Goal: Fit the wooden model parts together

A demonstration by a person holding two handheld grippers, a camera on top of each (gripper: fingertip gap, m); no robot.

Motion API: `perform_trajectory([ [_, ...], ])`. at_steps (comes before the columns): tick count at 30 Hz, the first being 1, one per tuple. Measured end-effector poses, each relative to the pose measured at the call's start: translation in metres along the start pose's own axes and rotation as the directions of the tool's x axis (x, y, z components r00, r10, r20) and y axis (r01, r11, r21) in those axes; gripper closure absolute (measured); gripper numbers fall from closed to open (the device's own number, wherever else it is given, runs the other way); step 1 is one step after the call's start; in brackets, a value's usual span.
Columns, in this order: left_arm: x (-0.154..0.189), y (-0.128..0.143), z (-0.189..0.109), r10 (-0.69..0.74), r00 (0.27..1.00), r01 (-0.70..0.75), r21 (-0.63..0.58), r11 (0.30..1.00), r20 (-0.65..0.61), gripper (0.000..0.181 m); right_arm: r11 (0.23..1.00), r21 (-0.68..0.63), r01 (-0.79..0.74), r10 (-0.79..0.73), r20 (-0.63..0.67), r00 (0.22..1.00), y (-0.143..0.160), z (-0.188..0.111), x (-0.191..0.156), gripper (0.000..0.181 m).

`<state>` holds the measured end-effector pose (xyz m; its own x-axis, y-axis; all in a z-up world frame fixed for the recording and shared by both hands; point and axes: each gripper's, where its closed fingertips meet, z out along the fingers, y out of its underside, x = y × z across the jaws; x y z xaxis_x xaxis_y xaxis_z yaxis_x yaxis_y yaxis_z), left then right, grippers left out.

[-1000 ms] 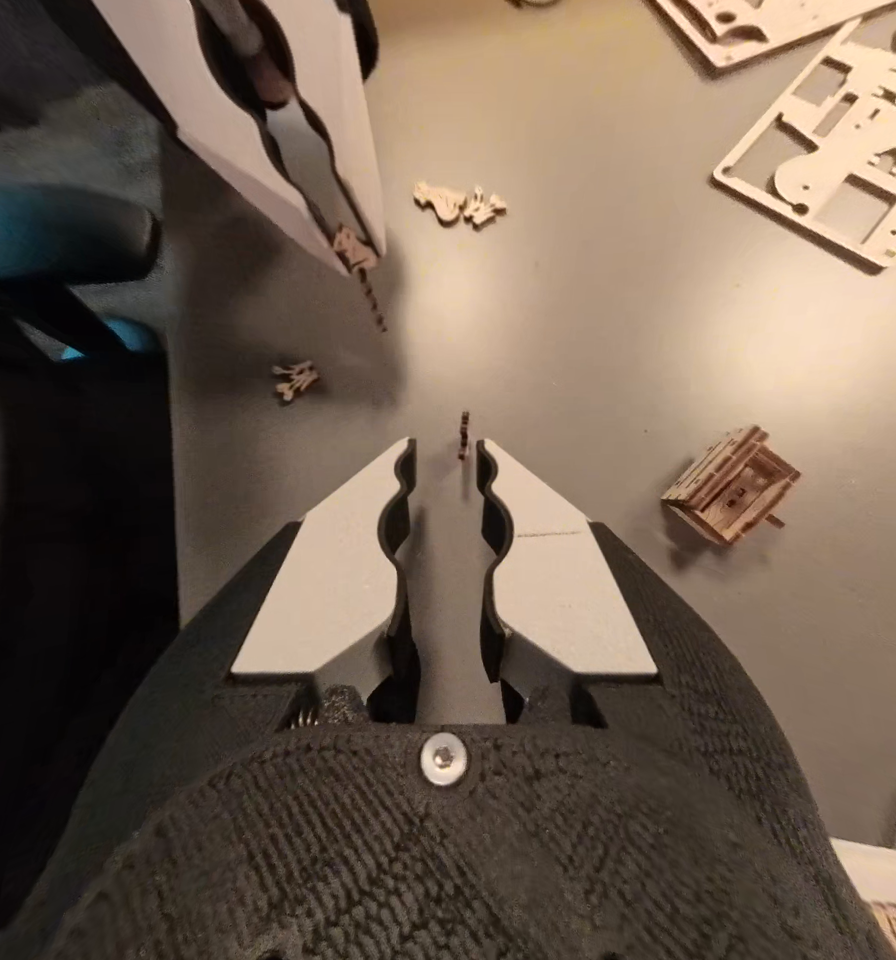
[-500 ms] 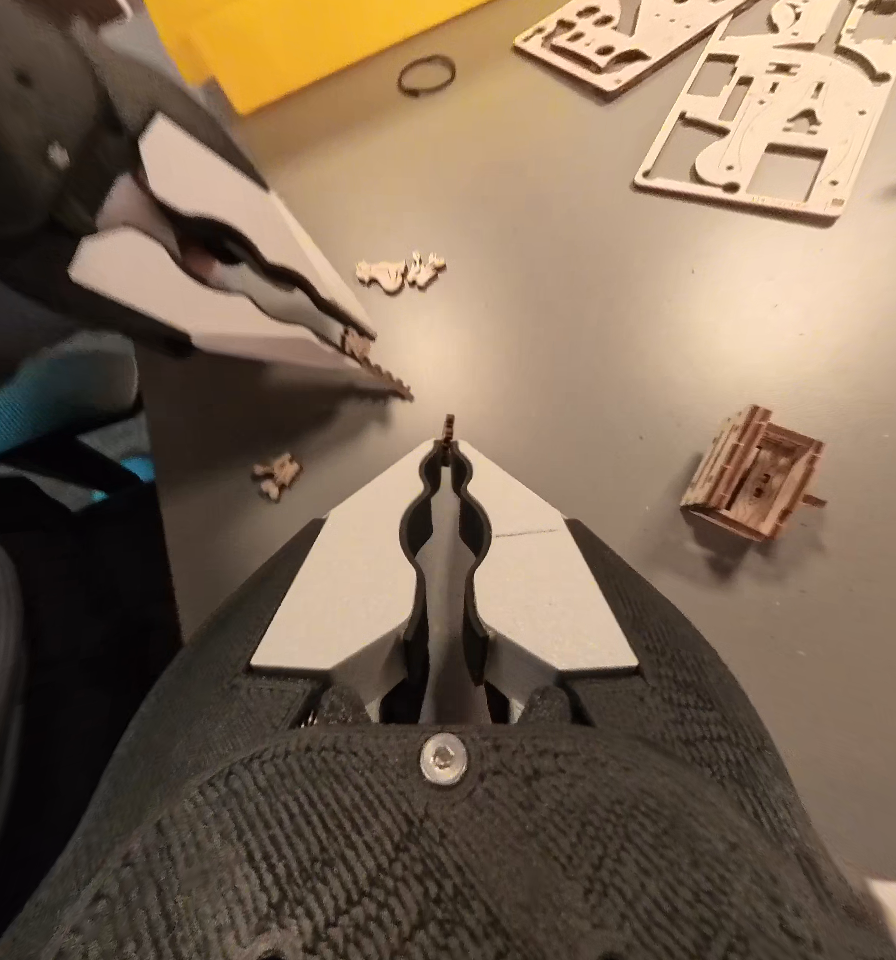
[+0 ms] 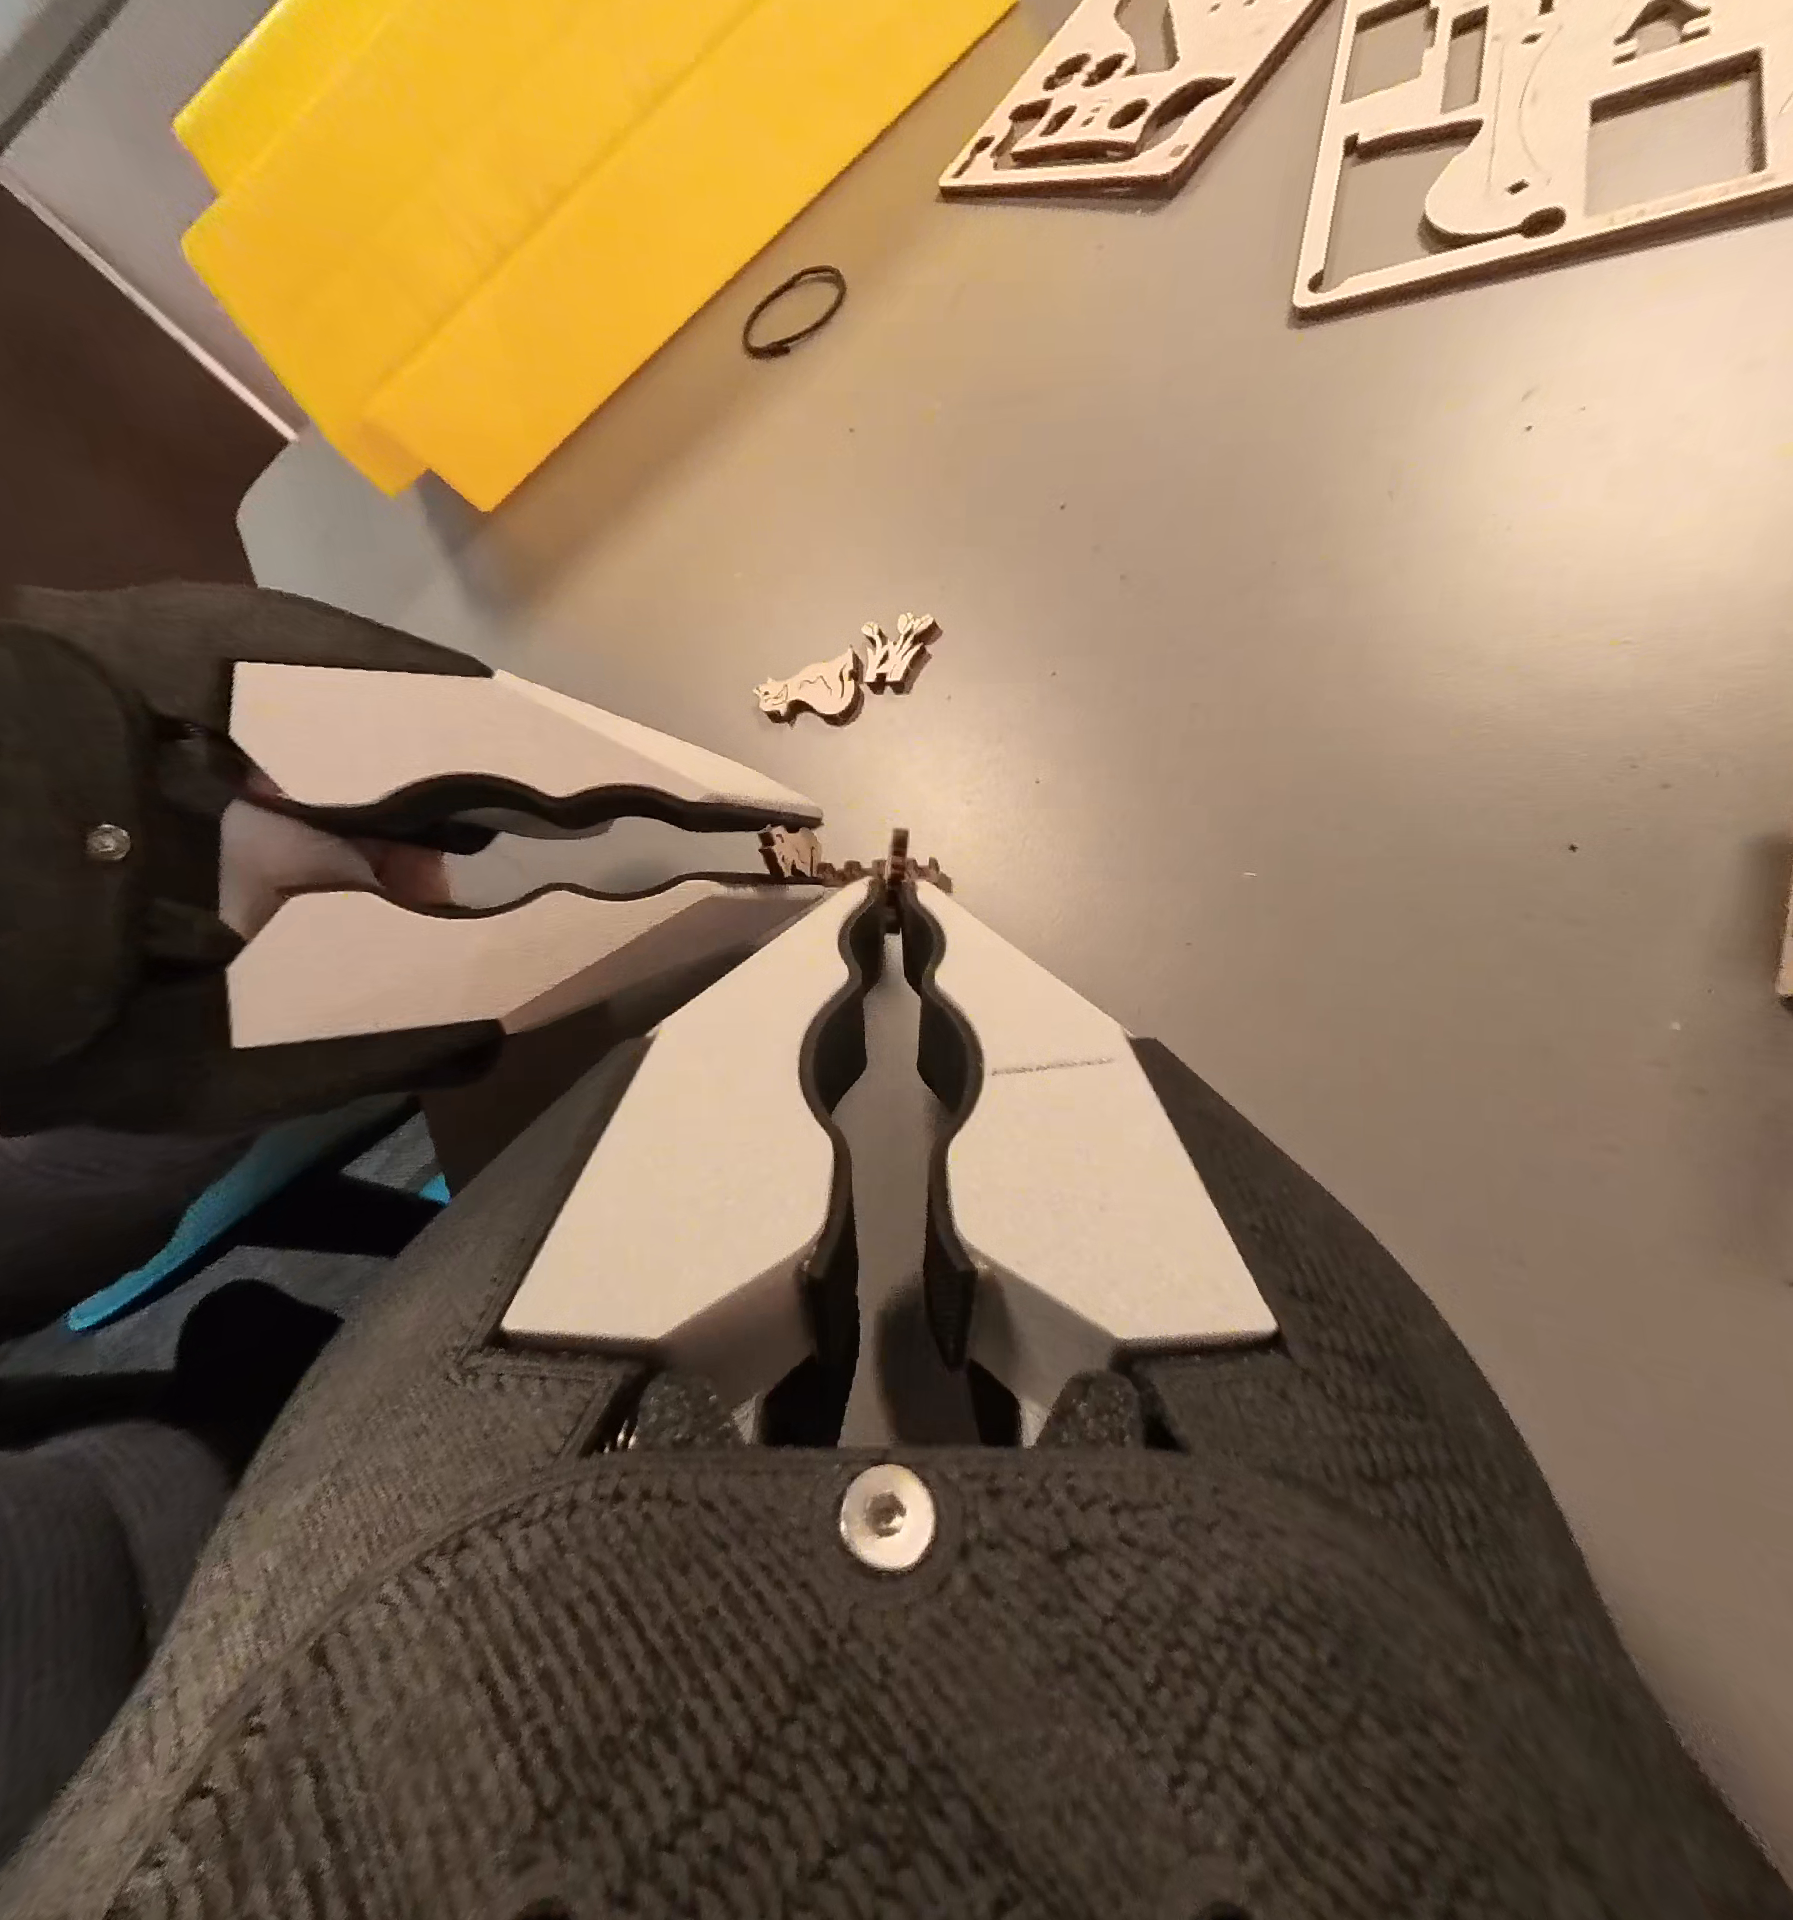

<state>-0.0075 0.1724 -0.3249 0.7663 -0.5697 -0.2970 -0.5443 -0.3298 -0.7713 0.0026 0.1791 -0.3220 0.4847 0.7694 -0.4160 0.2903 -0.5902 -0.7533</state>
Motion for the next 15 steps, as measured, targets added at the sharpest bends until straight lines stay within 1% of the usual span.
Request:
perform_trajectory([
  [3, 0.0006, -0.0003, 0.0002, 0.015, 1.000, -0.015, -0.002, 1.000, 0.014, 0.172, 0.999, 0.024, 0.049, -0.048, -0.032, 0.998, -0.0045, -0.0016, -0.0002, 0.181],
  [8, 0.0010, -0.0003, -0.0002, 0.016, 1.000, -0.016, -0.001, 1.000, 0.016, 0.172, 0.996, -0.005, 0.094, -0.094, -0.038, 0.995, -0.0055, -0.0002, -0.0033, 0.181],
  [15, 0.0025, 0.0023, -0.0004, 0.006, 1.000, -0.006, -0.009, 1.000, -0.011, 0.172, 0.997, -0.006, 0.073, -0.073, -0.018, 0.997, -0.0061, 0.0015, -0.0057, 0.181],
])
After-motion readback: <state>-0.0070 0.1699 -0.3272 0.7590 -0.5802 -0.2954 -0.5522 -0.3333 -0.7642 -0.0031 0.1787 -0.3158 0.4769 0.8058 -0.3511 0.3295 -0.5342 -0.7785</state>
